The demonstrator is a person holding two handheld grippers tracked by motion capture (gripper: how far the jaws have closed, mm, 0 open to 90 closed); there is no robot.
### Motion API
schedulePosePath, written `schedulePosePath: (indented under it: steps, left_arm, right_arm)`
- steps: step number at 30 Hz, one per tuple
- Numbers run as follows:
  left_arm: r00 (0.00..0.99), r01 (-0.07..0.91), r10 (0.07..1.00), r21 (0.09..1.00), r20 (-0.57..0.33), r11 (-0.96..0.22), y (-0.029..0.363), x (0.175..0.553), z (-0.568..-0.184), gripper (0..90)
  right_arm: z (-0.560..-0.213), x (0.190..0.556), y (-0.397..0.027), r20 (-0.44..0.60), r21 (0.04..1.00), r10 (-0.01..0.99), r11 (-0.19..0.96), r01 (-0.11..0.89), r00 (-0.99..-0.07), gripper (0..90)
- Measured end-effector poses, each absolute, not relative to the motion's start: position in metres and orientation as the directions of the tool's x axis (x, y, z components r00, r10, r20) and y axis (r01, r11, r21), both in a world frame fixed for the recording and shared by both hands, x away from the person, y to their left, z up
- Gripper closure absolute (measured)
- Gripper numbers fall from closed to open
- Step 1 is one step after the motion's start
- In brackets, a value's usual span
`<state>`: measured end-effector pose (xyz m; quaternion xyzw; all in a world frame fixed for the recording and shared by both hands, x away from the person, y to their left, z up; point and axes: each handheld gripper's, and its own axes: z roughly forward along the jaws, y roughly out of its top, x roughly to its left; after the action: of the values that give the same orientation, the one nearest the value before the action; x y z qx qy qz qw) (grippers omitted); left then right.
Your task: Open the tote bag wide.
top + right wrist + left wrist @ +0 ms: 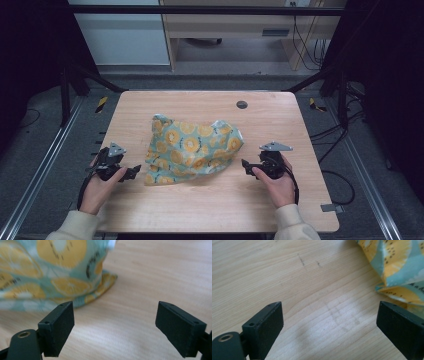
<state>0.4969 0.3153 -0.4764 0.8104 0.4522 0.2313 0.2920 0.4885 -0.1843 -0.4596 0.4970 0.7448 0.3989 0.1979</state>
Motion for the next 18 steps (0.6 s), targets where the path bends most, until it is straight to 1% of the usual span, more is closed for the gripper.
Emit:
schedulePosePath:
  steps: [1, 3, 5, 7, 8, 9, 10, 12, 14, 17, 18]
  left_arm:
    - [0.484, 0.598, 0.868, 0.682, 0.111, -0.421, 0.315, 0.497, -0.476, 6.9]
    - [0.472, 0.605, 0.876, 0.686, 0.100, -0.404, 0.317, 0.496, -0.476, 6.9]
    - [0.467, 0.609, 0.879, 0.684, 0.098, -0.400, 0.318, 0.496, -0.476, 6.9]
    - [0.468, 0.622, 0.878, 0.669, 0.099, -0.407, 0.318, 0.498, -0.478, 6.9]
    - [0.468, 0.622, 0.878, 0.669, 0.099, -0.407, 0.318, 0.498, -0.478, 7.0]
    - [0.468, 0.631, 0.878, 0.659, 0.098, -0.410, 0.318, 0.498, -0.479, 7.0]
    - [0.471, 0.634, 0.877, 0.653, 0.098, -0.414, 0.318, 0.498, -0.480, 7.0]
    - [0.467, 0.637, 0.879, 0.654, 0.095, -0.409, 0.318, 0.498, -0.480, 7.2]
    - [0.466, 0.635, 0.880, 0.657, 0.094, -0.406, 0.319, 0.498, -0.479, 7.3]
    - [0.464, 0.635, 0.881, 0.658, 0.092, -0.404, 0.319, 0.498, -0.478, 7.3]
    - [0.465, 0.636, 0.881, 0.657, 0.092, -0.404, 0.319, 0.498, -0.478, 7.4]
  right_arm:
    - [-0.460, 0.489, -0.184, 0.102, 0.791, 0.898, 0.188, 0.582, -0.428, 15.6]
    - [-0.447, 0.492, -0.178, 0.087, 0.808, 0.887, 0.204, 0.553, -0.454, 16.9]
    - [-0.442, 0.494, -0.175, 0.089, 0.812, 0.884, 0.202, 0.548, -0.459, 17.5]
    - [-0.426, 0.504, -0.167, 0.073, 0.819, 0.867, 0.230, 0.526, -0.493, 19.9]
    - [-0.426, 0.504, -0.167, 0.073, 0.819, 0.867, 0.230, 0.526, -0.493, 19.9]
    - [-0.415, 0.512, -0.159, 0.073, 0.824, 0.851, 0.242, 0.513, -0.520, 20.0]
    - [-0.415, 0.512, -0.159, 0.073, 0.824, 0.851, 0.242, 0.513, -0.520, 20.0]
    - [-0.403, 0.522, -0.147, 0.049, 0.820, 0.836, 0.278, 0.500, -0.546, 20.8]
    - [-0.398, 0.529, -0.140, 0.040, 0.816, 0.824, 0.299, 0.495, -0.565, 22.8]
    - [-0.395, 0.536, -0.135, 0.040, 0.810, 0.812, 0.315, 0.495, -0.582, 23.3]
    - [-0.394, 0.541, -0.132, 0.058, 0.806, 0.803, 0.313, 0.503, -0.593, 23.4]
